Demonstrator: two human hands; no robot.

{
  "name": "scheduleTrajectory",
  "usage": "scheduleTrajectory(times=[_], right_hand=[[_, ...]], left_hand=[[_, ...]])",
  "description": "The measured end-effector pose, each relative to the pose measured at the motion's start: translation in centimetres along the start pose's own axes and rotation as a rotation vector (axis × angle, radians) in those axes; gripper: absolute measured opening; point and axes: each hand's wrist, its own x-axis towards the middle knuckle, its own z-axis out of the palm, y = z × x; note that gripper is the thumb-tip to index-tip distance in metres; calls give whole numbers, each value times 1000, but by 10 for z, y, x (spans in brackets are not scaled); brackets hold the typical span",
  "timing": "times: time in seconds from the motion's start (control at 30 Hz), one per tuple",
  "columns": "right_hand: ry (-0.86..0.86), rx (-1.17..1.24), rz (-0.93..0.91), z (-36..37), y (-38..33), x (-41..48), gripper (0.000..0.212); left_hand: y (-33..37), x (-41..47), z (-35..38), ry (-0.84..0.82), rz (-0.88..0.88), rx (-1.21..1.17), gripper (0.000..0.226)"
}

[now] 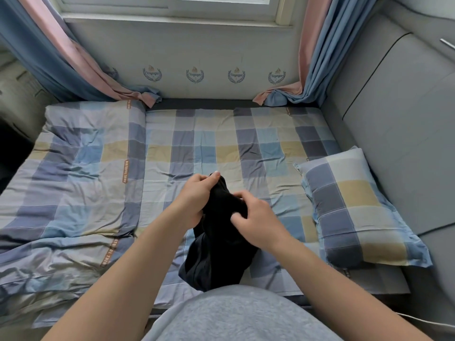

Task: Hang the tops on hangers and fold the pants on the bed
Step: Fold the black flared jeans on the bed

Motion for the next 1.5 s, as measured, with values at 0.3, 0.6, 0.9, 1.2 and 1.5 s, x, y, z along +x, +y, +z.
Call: scheduleTrajectory(times=[0.3, 0.6, 0.9, 1.2, 1.5], right_hand=[[82, 451, 51, -68, -20, 39, 30], [103, 875, 114, -102, -26, 53, 24], [90, 1070, 79, -122, -6, 52, 27], [226, 954, 431, -103, 77, 31, 31], [32, 234, 422, -53, 83, 29, 49]], left_hand=[[-13, -2, -26, -184, 255, 200, 63], [-70, -12, 7, -138, 473, 524, 90], [-80, 34, -11, 307, 291, 621, 26], [-58, 63, -50, 560, 250, 188, 18], [5, 29, -27, 120, 529, 383, 16]])
